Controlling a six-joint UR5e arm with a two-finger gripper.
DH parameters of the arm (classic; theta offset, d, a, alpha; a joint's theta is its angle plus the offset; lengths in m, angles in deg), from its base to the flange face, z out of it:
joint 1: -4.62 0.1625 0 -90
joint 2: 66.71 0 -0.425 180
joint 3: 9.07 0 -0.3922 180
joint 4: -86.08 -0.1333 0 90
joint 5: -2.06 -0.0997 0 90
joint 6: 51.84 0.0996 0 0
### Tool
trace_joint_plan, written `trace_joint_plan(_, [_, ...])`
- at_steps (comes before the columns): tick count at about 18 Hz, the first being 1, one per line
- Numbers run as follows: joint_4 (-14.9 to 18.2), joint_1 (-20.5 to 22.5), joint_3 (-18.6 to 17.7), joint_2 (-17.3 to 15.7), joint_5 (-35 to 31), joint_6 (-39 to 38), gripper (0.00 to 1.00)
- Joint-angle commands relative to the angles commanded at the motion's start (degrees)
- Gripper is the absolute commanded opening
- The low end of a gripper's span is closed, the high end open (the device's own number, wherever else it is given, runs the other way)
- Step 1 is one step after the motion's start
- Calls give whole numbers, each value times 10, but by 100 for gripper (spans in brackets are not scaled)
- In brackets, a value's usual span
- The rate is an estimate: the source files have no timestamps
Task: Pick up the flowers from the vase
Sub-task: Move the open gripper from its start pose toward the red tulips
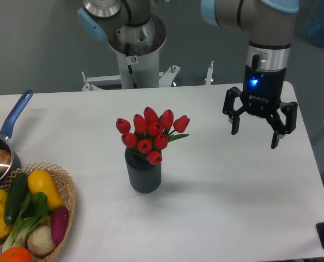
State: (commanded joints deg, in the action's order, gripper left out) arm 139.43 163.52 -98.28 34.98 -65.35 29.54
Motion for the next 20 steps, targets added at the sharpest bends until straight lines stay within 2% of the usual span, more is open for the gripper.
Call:
trace_joint_plan(8, [-3, 13, -7, 2, 5, 13, 100])
trace_joint_plan(11, [-2, 15, -14, 4, 34, 6, 100])
trace_joint_plan(17, [-9, 83, -55, 7, 103, 18, 100])
trace_joint_plan(20, [-8, 114, -77, 10, 159, 75, 100])
